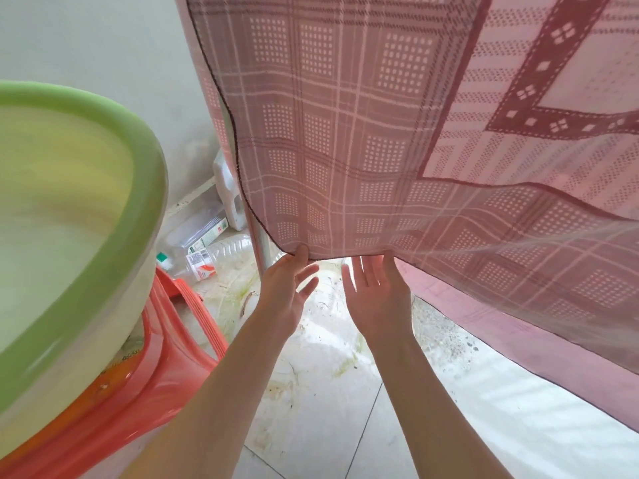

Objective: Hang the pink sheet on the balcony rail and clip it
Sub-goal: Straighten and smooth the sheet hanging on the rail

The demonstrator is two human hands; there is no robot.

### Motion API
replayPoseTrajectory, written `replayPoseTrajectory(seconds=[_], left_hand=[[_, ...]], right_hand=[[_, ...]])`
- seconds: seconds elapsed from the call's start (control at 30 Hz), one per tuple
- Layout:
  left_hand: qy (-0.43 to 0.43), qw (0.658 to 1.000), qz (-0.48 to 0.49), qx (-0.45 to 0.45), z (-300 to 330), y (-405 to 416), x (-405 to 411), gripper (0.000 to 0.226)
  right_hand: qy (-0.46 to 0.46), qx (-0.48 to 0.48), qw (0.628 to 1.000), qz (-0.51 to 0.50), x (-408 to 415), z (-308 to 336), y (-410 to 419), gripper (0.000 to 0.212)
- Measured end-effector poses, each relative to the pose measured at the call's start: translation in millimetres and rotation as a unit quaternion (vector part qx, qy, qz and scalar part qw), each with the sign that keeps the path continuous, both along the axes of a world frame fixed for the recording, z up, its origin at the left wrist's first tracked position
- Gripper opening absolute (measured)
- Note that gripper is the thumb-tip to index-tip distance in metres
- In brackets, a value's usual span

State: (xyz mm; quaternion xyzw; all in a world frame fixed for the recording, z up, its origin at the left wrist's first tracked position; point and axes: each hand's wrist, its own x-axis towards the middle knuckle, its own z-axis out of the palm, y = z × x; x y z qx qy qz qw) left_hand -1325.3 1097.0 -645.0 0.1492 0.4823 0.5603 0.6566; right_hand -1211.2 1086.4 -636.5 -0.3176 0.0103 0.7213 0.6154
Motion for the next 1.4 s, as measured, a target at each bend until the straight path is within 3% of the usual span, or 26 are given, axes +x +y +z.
replayPoseTrajectory(seconds=[0.07,0.1,0.23,0.43,0.53,0.7,0.8,0.9,1.0,1.1,1.2,1.3,1.4], left_hand=[[-0.017,1.0,-0.009,0.002,-2,3,-2,0.005],[-0.03,0.999,-0.013,0.004,-3,5,-2,0.008],[-0.079,0.996,0.045,0.012,0,16,2,0.01],[-0.06,0.992,0.109,-0.002,7,18,9,0.008],[-0.068,0.99,0.121,0.0,7,19,5,0.009],[-0.068,0.995,0.074,0.016,3,8,3,0.006],[-0.061,0.997,0.037,0.028,-2,-1,-3,0.008],[-0.033,0.999,0.037,0.023,-5,-6,-12,0.005],[0.009,0.999,0.049,0.014,-4,-6,-16,0.005],[0.049,0.998,0.028,0.021,-2,-7,-21,0.004],[0.08,0.997,0.001,0.019,-2,-11,-28,0.005],[0.148,0.983,0.107,-0.034,-3,-9,-37,0.011],[0.216,0.951,0.22,-0.015,1,11,-54,0.012]], right_hand=[[0.01,-0.011,0.998,-0.058,4,-8,-2,0.02],[-0.005,-0.032,0.997,-0.072,9,-4,-2,0.015],[-0.026,-0.035,0.995,-0.088,13,8,-13,0.024],[-0.072,-0.015,0.994,-0.081,23,13,-33,0.008],[-0.073,-0.017,0.993,-0.094,19,19,-35,0.011],[-0.09,-0.065,0.985,-0.13,26,19,-31,0.017],[-0.119,-0.074,0.977,-0.16,36,21,-26,0.011],[-0.12,-0.096,0.979,-0.137,33,20,-26,0.023],[-0.117,-0.119,0.985,-0.05,7,18,-32,0.041],[-0.137,-0.094,0.986,0.009,-20,18,-30,0.02],[-0.194,-0.07,0.978,0.006,-31,24,-15,0.005],[-0.199,-0.072,0.977,-0.024,-28,30,-4,0.005],[-0.162,-0.068,0.984,-0.041,-28,34,-4,0.008]])
